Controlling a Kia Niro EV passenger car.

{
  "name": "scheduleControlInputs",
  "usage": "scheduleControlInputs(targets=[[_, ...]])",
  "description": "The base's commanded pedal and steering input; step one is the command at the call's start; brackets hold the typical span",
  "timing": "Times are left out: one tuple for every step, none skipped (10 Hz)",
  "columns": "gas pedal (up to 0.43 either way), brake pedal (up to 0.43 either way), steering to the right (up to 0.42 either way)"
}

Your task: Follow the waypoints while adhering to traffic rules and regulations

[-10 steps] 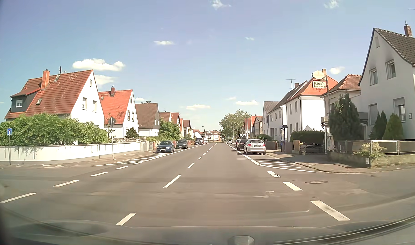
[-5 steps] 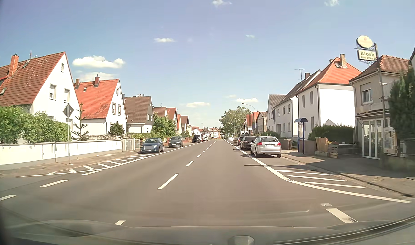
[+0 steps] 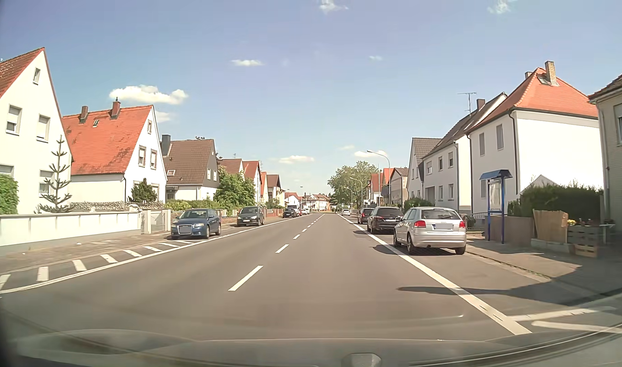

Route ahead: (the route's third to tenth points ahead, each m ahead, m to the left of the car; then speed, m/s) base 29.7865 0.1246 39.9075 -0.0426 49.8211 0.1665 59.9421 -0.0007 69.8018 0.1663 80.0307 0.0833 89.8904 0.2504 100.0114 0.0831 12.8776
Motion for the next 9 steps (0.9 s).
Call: scheduleControlInputs(targets=[[0.000,0.201,0.001],[0.000,0.201,0.001],[0.000,0.201,0.001],[0.000,0.201,0.001],[0.000,0.201,0.001],[0.000,0.201,0.001],[0.000,0.195,0.001],[0.000,0.189,0.000],[0.000,0.183,0.001]])
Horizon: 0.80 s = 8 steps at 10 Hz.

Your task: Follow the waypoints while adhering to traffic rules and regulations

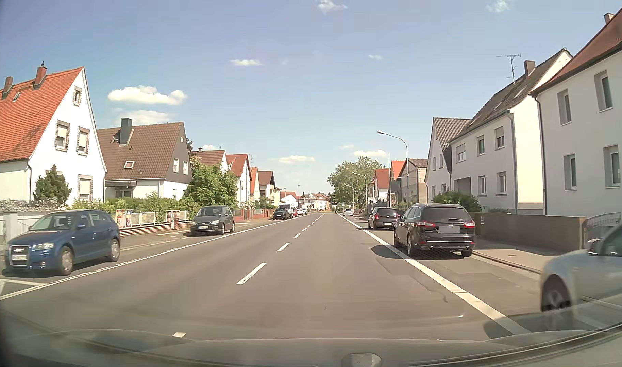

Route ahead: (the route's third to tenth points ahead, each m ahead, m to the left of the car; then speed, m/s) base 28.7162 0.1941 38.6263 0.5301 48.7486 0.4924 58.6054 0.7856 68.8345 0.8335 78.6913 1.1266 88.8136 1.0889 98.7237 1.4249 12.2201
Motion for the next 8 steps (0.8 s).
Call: scheduleControlInputs(targets=[[0.000,0.171,0.001],[0.000,0.140,0.001],[0.000,0.098,0.000],[0.000,0.061,0.000],[0.000,0.037,0.001],[0.000,0.037,0.001],[0.000,0.030,0.000],[0.000,0.037,-0.001]])
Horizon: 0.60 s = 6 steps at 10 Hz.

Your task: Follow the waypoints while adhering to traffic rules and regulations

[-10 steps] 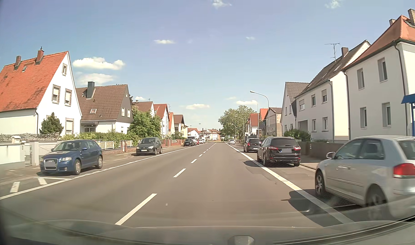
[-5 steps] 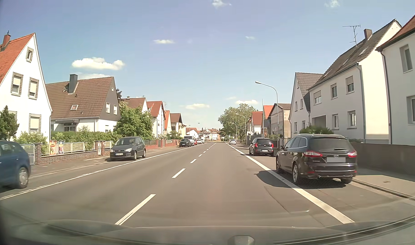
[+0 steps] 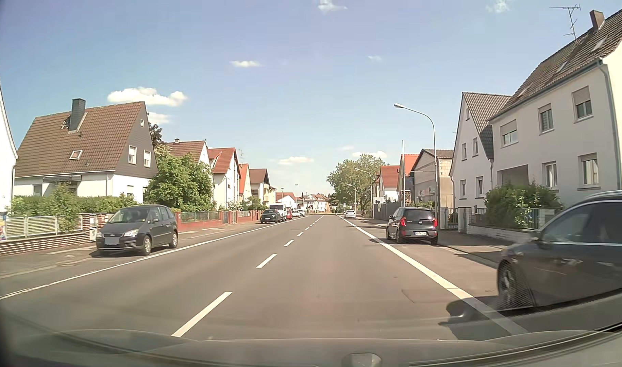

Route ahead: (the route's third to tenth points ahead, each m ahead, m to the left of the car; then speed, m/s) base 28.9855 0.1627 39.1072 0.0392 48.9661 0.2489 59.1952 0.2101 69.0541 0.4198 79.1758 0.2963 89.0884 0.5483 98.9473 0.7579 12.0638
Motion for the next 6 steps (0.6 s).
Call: scheduleControlInputs(targets=[[0.000,0.037,-0.002],[0.000,0.030,-0.002],[0.000,0.030,-0.002],[0.000,0.030,-0.001],[0.000,0.037,-0.001],[0.000,0.037,-0.001]])
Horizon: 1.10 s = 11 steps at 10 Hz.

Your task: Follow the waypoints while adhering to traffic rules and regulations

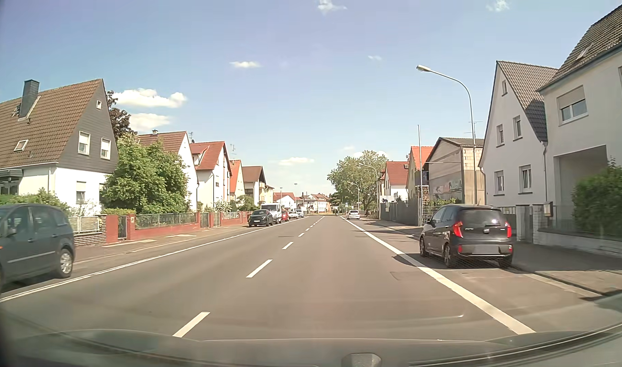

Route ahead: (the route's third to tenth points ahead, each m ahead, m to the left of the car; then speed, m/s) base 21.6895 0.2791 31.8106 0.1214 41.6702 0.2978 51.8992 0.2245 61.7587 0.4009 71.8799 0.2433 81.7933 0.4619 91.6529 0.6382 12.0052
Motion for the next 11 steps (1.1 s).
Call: scheduleControlInputs(targets=[[0.000,0.037,-0.001],[0.000,0.037,0.000],[0.000,0.037,0.000],[0.000,0.037,0.001],[0.000,0.037,0.001],[0.000,0.037,0.001],[0.000,0.037,0.001],[0.000,0.043,0.001],[0.000,0.037,0.001],[0.000,0.037,0.001],[0.000,0.043,0.001]])
